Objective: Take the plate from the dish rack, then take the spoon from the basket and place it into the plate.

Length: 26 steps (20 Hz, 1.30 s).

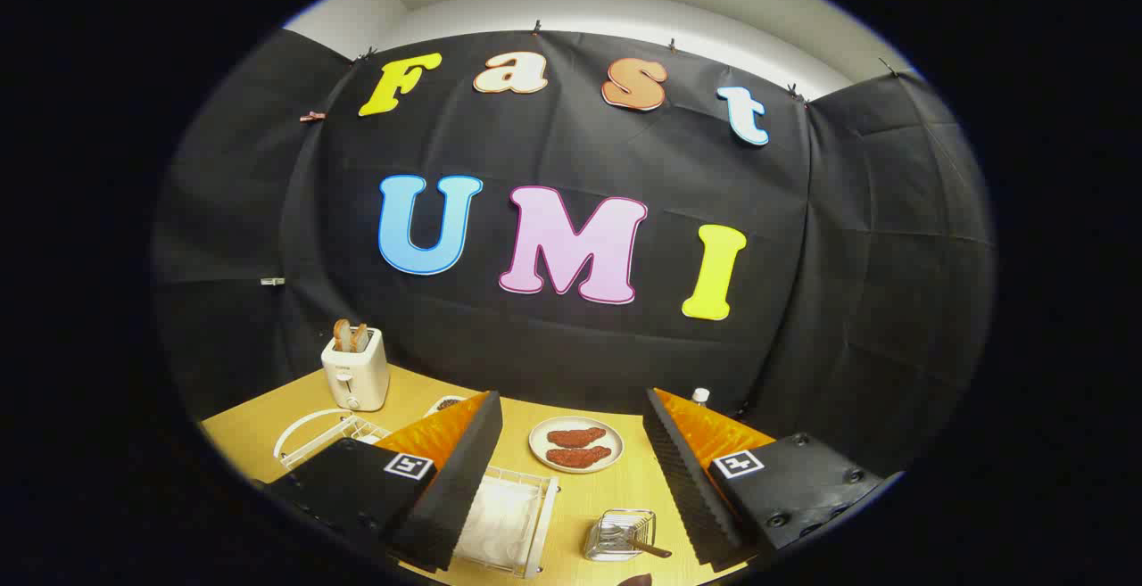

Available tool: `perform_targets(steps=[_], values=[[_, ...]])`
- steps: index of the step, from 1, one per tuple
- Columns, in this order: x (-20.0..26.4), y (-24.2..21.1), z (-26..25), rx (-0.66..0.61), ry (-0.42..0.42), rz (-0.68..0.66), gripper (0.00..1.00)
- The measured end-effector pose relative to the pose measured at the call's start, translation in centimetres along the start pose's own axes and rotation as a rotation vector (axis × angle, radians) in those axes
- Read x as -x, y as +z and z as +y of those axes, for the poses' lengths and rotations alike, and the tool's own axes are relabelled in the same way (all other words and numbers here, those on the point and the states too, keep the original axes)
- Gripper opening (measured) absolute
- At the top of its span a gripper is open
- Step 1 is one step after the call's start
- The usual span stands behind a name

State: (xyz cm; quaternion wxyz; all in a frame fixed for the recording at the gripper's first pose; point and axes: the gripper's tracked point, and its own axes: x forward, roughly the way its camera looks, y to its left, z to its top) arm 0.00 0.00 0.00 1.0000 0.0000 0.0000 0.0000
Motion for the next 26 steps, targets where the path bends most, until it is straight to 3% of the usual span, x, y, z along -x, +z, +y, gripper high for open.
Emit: perform_targets(steps=[26], values=[[0.6, -0.4, 2.9, -0.005, 0.030, 0.026, 0.97]])
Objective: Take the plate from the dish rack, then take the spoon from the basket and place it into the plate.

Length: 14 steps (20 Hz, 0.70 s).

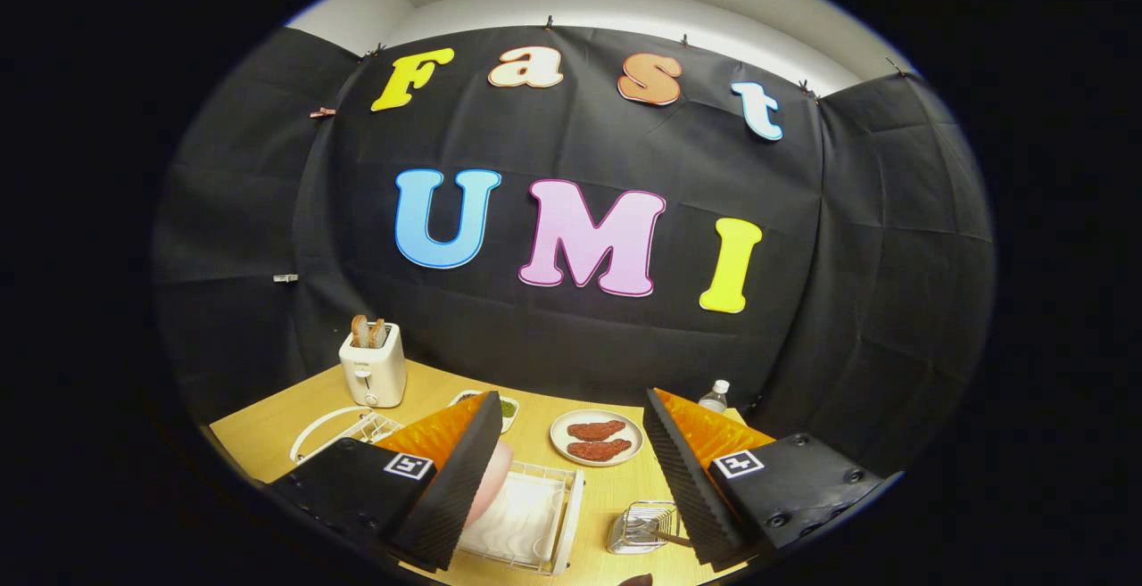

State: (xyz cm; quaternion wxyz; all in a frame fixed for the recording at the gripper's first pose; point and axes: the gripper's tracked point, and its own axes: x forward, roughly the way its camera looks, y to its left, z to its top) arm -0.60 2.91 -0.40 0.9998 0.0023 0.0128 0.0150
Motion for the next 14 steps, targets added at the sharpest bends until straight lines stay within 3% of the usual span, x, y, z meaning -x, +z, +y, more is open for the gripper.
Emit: perform_targets(steps=[4, 9, 14], values=[[-0.6, -1.0, 1.3, -0.017, 0.029, 0.044, 0.97], [-1.9, -5.7, 4.9, -0.084, 0.118, 0.293, 0.96], [-4.5, -11.3, 6.9, -0.154, 0.074, 0.565, 0.86]])
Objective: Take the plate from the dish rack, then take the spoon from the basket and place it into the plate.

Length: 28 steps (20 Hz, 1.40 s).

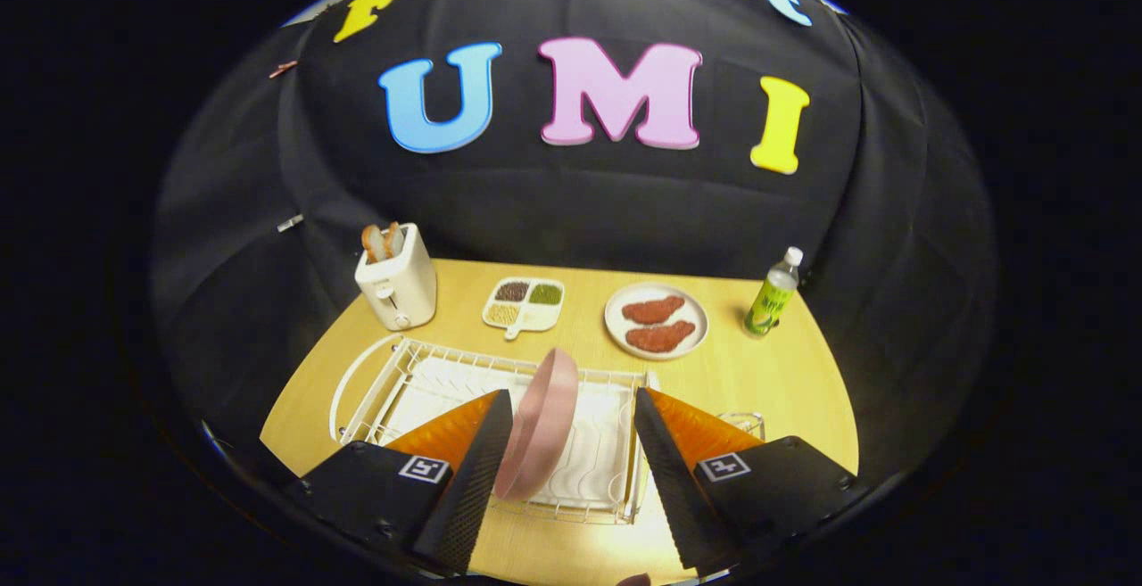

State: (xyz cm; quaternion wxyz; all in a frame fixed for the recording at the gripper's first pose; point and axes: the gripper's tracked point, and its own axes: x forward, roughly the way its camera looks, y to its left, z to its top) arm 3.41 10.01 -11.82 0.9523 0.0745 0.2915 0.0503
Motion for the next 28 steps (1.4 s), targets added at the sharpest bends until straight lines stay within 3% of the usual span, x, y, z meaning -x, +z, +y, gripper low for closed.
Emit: perform_targets(steps=[3, 6, 9, 13, 16, 24, 28], values=[[-2.5, -1.7, 0.8, -0.041, -0.031, 0.089, 0.79], [-5.0, -3.8, 0.7, -0.067, -0.128, 0.165, 0.70], [-6.1, -5.3, 0.7, -0.137, -0.198, 0.224, 0.49], [-6.1, -4.8, -1.2, -0.031, -0.331, 0.225, 0.25], [-6.1, -3.1, -1.0, 0.059, -0.363, 0.205, 0.21], [-6.7, 0.2, 0.5, 0.320, -0.382, 0.167, 0.20], [-6.7, 1.2, 1.1, 0.376, -0.368, 0.157, 0.20]])
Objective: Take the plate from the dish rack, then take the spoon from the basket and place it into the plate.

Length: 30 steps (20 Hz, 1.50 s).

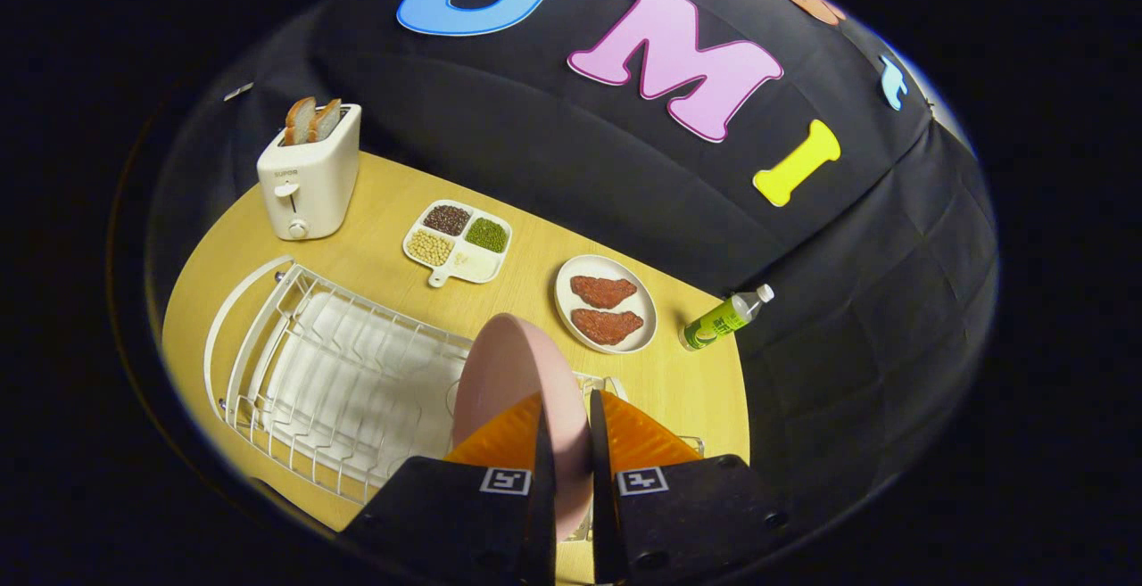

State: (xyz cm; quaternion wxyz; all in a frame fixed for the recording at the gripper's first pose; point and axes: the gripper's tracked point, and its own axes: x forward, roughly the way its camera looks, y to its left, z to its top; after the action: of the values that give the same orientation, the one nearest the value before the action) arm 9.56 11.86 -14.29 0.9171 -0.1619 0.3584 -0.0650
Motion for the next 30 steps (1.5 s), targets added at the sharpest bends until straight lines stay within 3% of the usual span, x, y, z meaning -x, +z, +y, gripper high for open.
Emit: perform_targets(steps=[5, 8, 14, 17, 24, 30], values=[[2.0, 0.1, -3.3, -0.139, 0.066, -0.019, 0.18], [3.6, -1.7, -4.4, -0.260, 0.153, 0.013, 0.18], [7.5, -8.2, -6.6, -0.461, 0.293, 0.086, 0.18], [9.5, -12.3, -6.8, -0.484, 0.351, 0.096, 0.18], [12.7, -24.5, -2.6, -0.593, 0.485, 0.300, 0.18], [8.5, -28.5, 1.3, -0.711, 0.559, 0.348, 0.17]])
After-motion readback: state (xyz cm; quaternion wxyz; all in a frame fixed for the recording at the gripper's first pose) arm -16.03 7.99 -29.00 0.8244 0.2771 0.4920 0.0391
